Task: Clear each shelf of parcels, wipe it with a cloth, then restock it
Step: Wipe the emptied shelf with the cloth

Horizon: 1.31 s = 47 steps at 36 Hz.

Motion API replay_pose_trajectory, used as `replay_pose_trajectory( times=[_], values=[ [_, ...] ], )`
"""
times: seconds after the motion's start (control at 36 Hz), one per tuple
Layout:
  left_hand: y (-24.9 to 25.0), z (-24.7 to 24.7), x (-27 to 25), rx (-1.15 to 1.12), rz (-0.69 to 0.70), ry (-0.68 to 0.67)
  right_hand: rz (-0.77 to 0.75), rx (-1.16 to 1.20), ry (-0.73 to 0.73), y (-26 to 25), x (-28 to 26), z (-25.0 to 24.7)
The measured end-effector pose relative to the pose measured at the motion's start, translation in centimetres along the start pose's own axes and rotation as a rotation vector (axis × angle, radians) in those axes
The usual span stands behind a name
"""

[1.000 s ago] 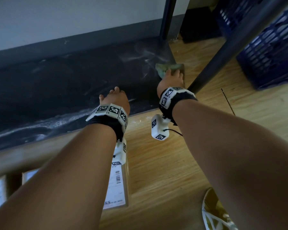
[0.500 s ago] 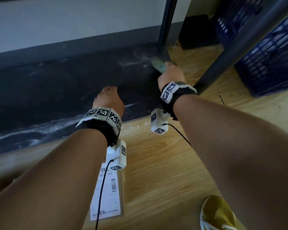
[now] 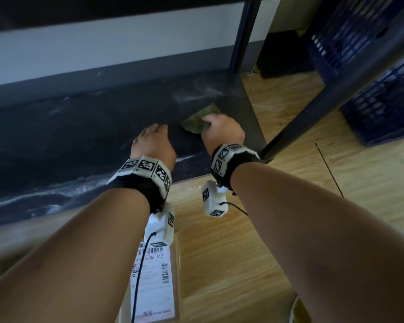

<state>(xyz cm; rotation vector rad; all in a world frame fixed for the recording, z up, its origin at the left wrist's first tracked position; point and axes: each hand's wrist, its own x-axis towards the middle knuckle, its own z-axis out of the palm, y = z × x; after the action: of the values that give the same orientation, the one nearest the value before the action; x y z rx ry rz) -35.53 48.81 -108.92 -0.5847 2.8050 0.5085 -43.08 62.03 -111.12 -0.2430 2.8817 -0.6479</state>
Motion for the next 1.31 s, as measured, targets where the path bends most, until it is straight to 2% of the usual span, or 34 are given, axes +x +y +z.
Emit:
replay_pose_trajectory(
  times=[0.08, 0.17, 0.19, 0.28, 0.33, 0.56, 0.64, 0.78, 0.89, 1.03, 1.08, 1.19, 1.31],
  values=[
    [0.1, -0.2, 0.1, 0.017, 0.009, -0.001, 0.033, 0.044, 0.081, 0.0, 1.5, -1.0],
    [0.1, -0.4, 0.3, 0.027, 0.014, -0.002, 0.133, 0.136, 0.164, 1.1, 4.0, -2.1],
    [0.2, -0.4, 0.4, 0.029, 0.015, -0.003, 0.159, 0.135, 0.143, 1.5, 4.9, -2.3],
    [0.2, -0.6, 0.7, 0.031, 0.010, -0.011, 0.230, -0.011, -0.103, 2.5, 6.8, -2.4],
    [0.1, -0.7, 0.9, 0.031, 0.012, -0.015, 0.245, -0.079, -0.203, 2.4, 7.3, -2.1],
    [-0.3, -1.0, 1.2, 0.036, -0.003, -0.026, -0.011, 0.002, -0.353, -1.7, 6.5, -0.1],
    [-0.6, -1.2, 1.1, 0.040, 0.001, -0.011, 0.016, -0.023, -0.405, -3.6, 6.7, 0.5],
    [-1.4, -1.3, 1.1, 0.028, -0.013, 0.001, -0.090, -0.045, -0.215, -3.1, 7.0, -1.1],
    [-1.9, -1.3, 1.3, 0.018, -0.018, 0.003, 0.017, -0.044, -0.038, -0.6, 9.2, -1.5],
    [-2.4, -1.5, 1.6, 0.014, -0.012, 0.010, 0.139, -0.171, -0.226, -0.5, 10.1, -0.7],
    [-2.5, -1.6, 1.7, 0.015, -0.016, 0.012, 0.110, -0.155, -0.252, -1.8, 9.9, -0.9],
    [-3.3, -1.9, 2.2, 0.021, -0.030, 0.011, -0.040, -0.064, -0.312, -4.7, 8.4, 0.2],
    [-3.9, -2.2, 2.1, 0.021, -0.053, 0.008, -0.027, -0.010, -0.419, -7.7, 8.1, 1.0]
  ],
)
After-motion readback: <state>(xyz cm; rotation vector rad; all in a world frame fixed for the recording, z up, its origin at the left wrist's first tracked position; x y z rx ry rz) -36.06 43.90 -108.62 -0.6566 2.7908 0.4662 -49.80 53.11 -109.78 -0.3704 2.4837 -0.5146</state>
